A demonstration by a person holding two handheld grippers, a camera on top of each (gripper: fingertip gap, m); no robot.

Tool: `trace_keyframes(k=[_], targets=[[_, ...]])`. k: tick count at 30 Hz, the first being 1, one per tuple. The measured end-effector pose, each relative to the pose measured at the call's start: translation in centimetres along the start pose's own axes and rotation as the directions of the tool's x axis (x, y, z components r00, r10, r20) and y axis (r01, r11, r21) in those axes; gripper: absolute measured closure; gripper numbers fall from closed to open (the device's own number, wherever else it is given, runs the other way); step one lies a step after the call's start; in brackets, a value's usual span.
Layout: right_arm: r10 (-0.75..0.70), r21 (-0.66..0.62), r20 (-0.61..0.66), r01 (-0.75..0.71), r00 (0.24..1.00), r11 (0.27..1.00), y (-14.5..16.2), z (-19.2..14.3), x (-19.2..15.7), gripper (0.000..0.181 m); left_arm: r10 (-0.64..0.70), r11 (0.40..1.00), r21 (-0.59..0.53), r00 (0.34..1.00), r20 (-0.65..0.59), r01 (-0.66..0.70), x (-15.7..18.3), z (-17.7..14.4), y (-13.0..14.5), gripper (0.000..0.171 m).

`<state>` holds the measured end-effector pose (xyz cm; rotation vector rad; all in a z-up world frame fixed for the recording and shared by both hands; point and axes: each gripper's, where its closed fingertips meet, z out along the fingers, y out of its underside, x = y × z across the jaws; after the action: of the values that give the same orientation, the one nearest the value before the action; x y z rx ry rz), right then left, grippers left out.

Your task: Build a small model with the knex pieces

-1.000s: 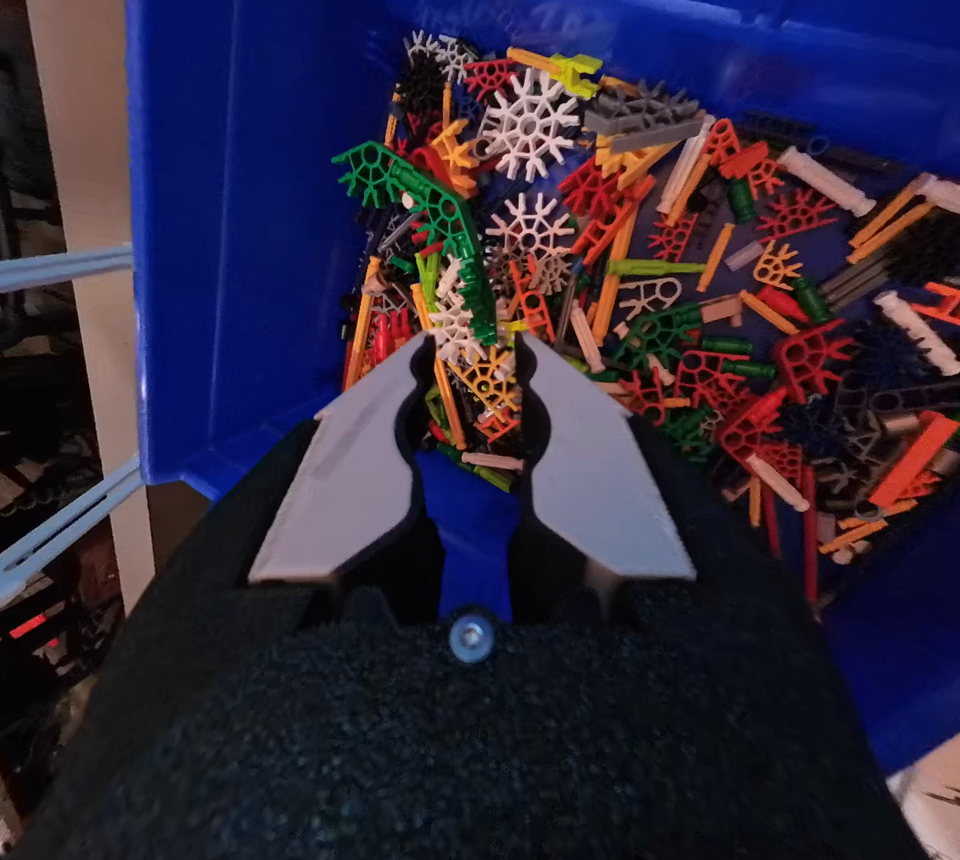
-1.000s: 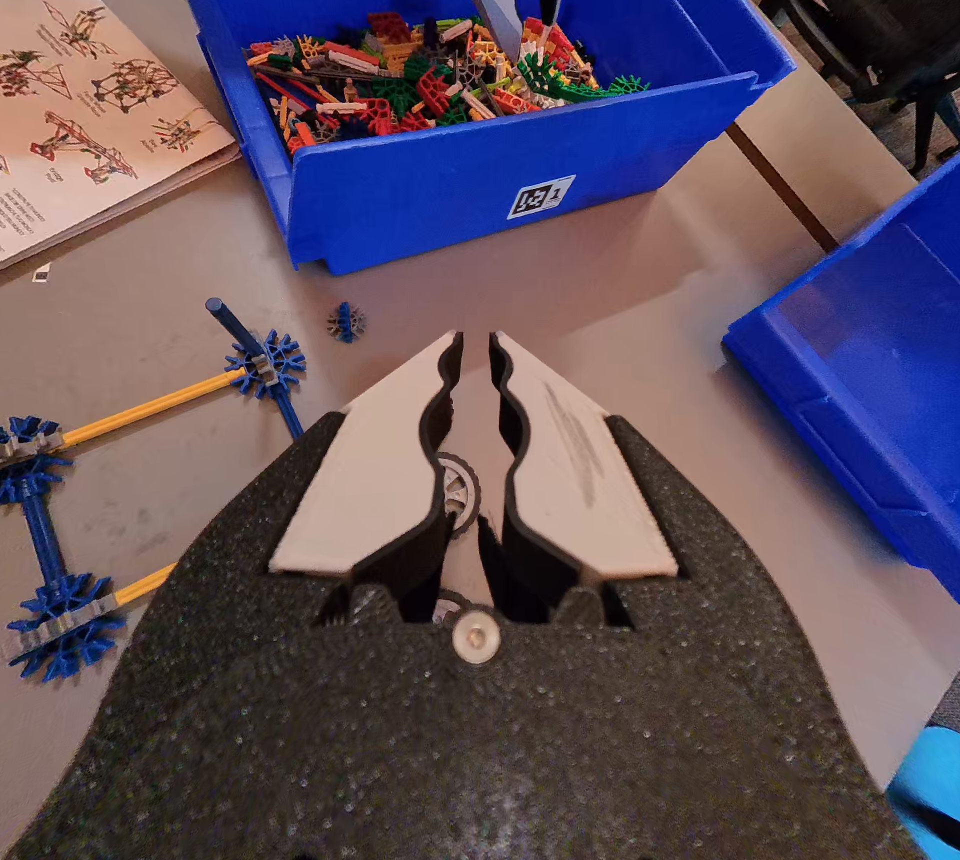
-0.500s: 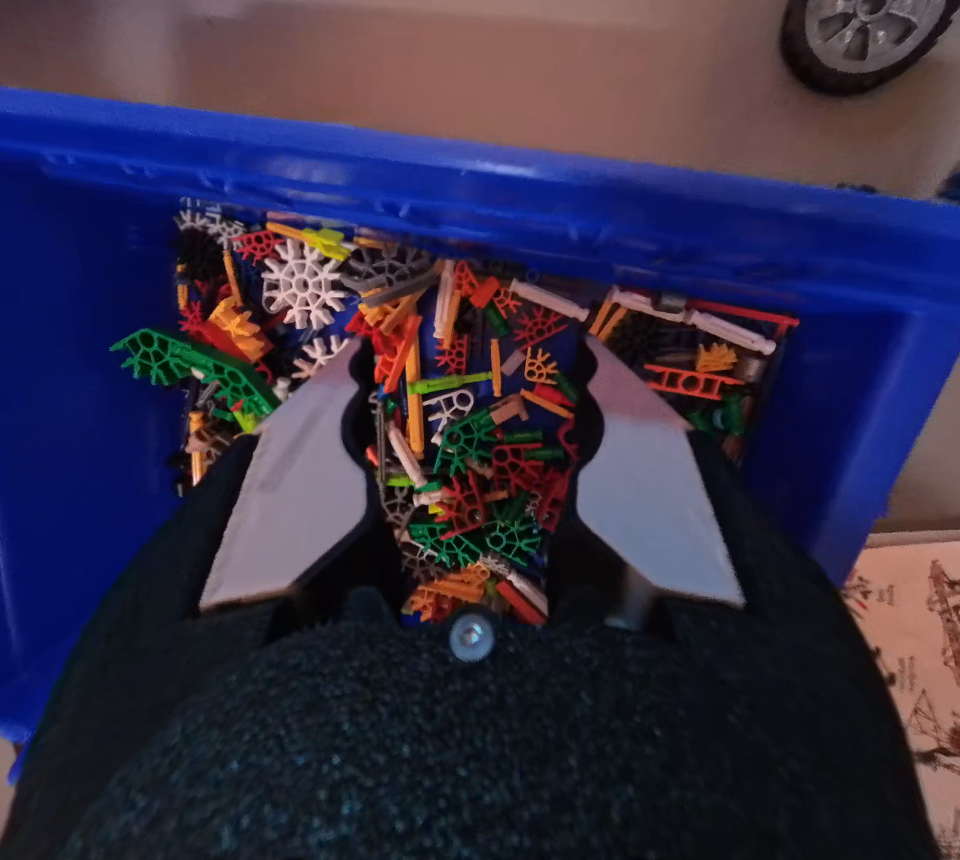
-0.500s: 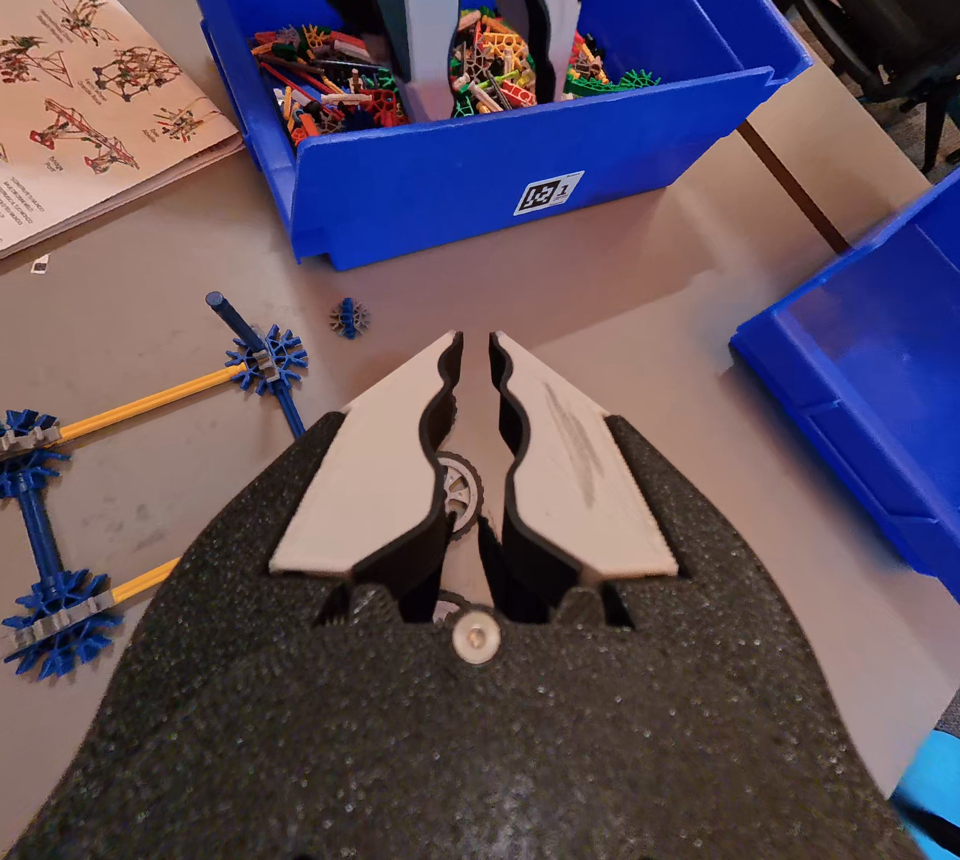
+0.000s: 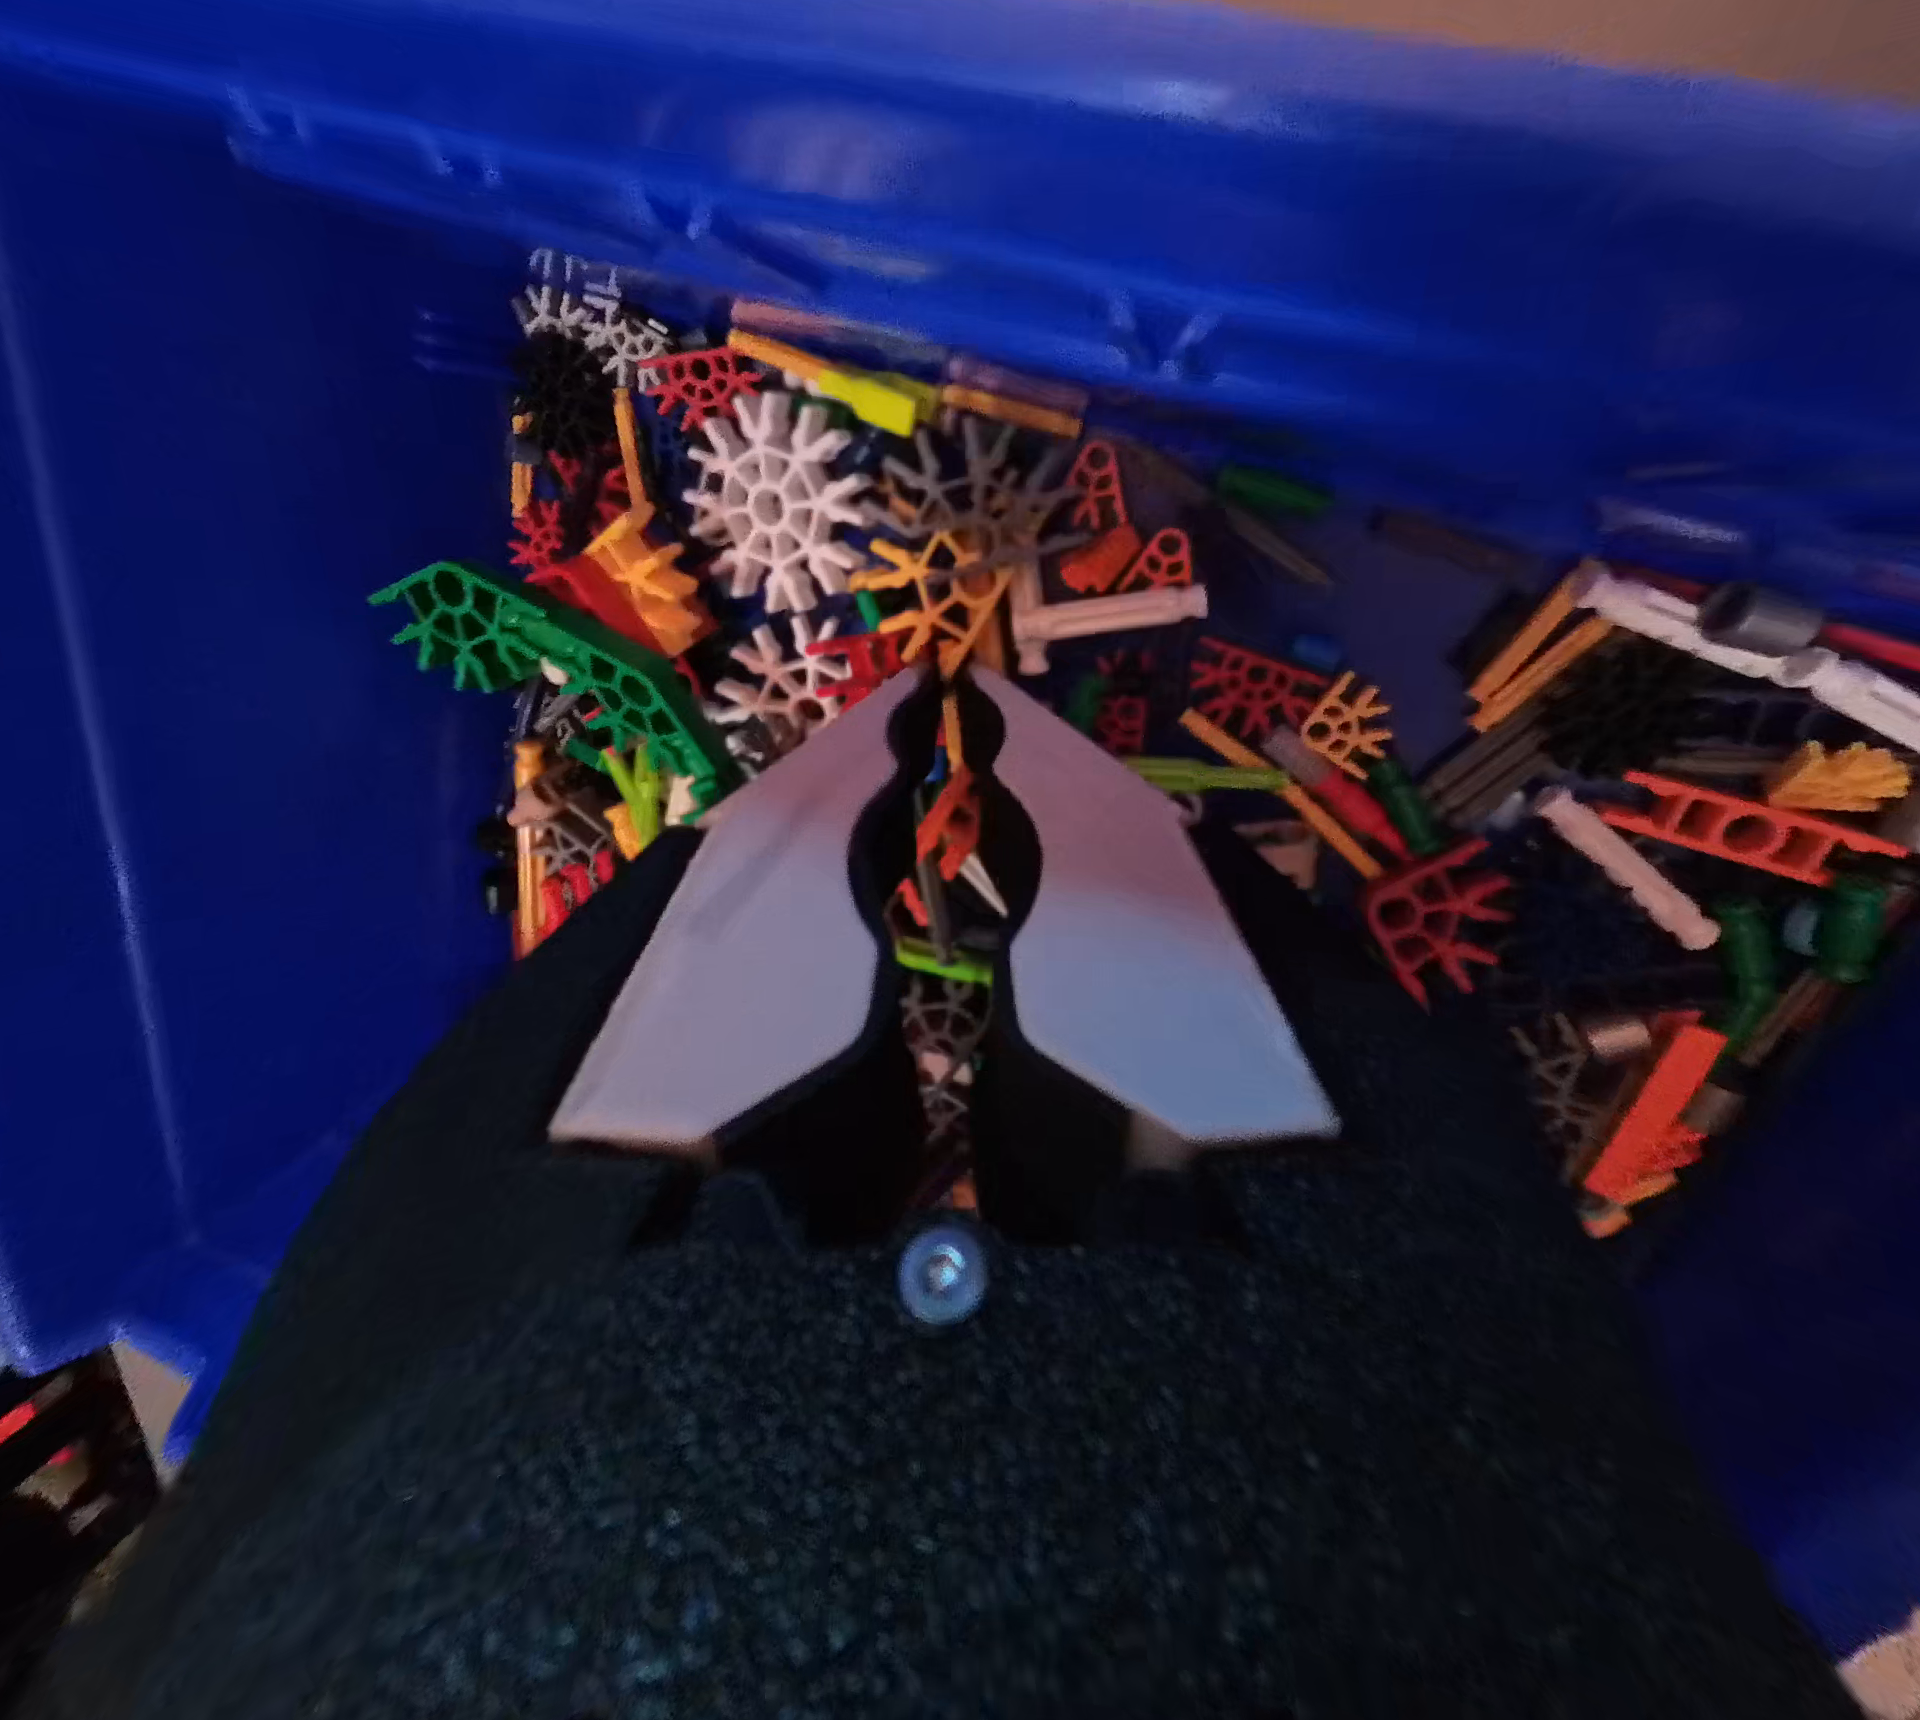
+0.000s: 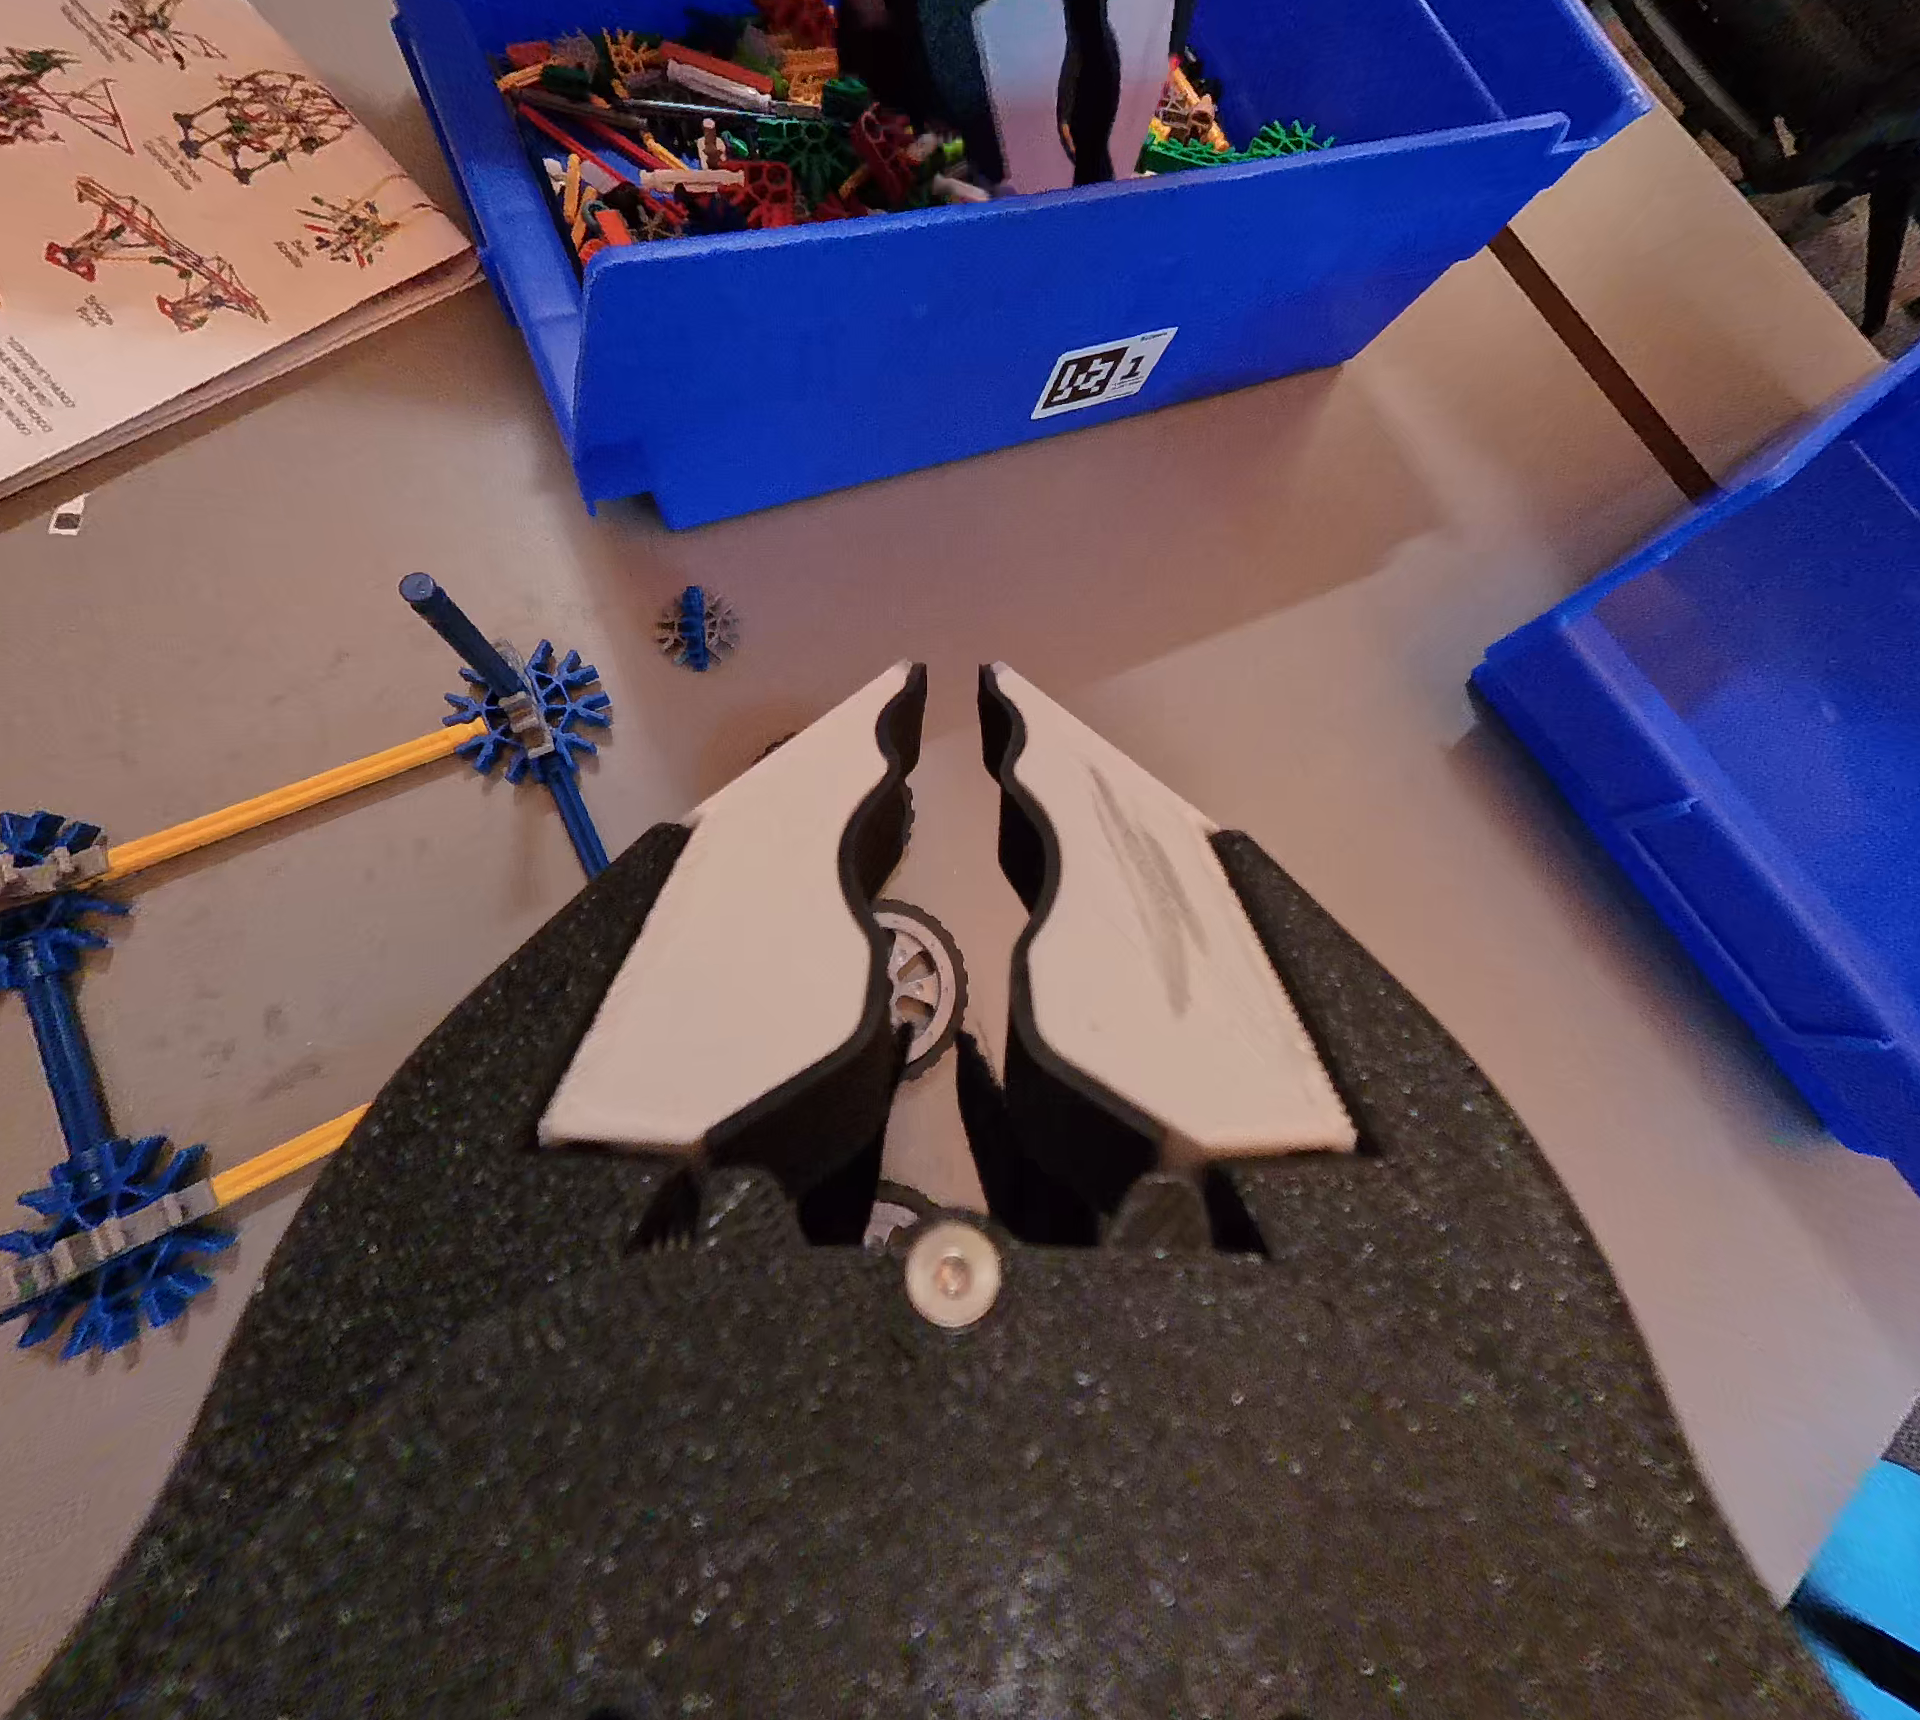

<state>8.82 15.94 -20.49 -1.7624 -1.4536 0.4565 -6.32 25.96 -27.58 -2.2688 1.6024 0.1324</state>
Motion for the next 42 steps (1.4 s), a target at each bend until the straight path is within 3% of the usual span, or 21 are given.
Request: trace_keyframes(k=[6,9,17,23,29,36,39,42], targets=[[0.001,-0.005,-0.001,-0.001,1.0,1.0,0.1,0.0,0.1,0.171,-0.099,0.995,-0.007,0.989,0.11,0.1,-4.7,-2.3,1.4,0.17],[0.001,-0.003,-0.001,-0.001,1.0,1.0,0.1,0.0,0.1,0.172,-0.123,0.992,-0.003,0.986,0.116,0.124,-5.3,-3.2,2.1,0.159],[-0.007,-0.009,0.005,0.007,1.0,1.0,0.1,0.0,-0.1,0.171,-0.083,0.995,-0.065,0.996,-0.014,0.082,-2.6,-4.5,4.6,0.124],[-0.013,-0.016,0.01,0.013,1.0,1.0,0.2,0.2,-0.3,0.171,-0.014,0.979,-0.202,0.99,-0.144,-0.016,1.0,-5.0,7.8,0.11],[-0.015,-0.021,0.012,0.016,1.0,1.0,0.3,0.2,-0.3,0.171,0.07,0.92,-0.369,0.983,-0.172,-0.13,2.8,-4.2,10.9,0.097],[-0.022,-0.018,0.015,0.023,1.0,1.0,0.2,0.1,-0.4,0.172,0.114,0.894,-0.408,0.975,-0.192,-0.185,3.2,-3.5,10.4,0.107],[-0.023,-0.014,0.015,0.023,1.0,1.0,0.1,0.0,-0.4,0.172,0.145,0.917,-0.346,0.975,-0.17,-0.197,2.9,-3.0,8.5,0.137],[-0.027,-0.012,0.019,0.027,0.999,1.0,0.0,0.0,-0.6,0.172,0.168,0.924,-0.318,0.973,-0.159,-0.211,2.4,-2.5,7.1,0.142]])
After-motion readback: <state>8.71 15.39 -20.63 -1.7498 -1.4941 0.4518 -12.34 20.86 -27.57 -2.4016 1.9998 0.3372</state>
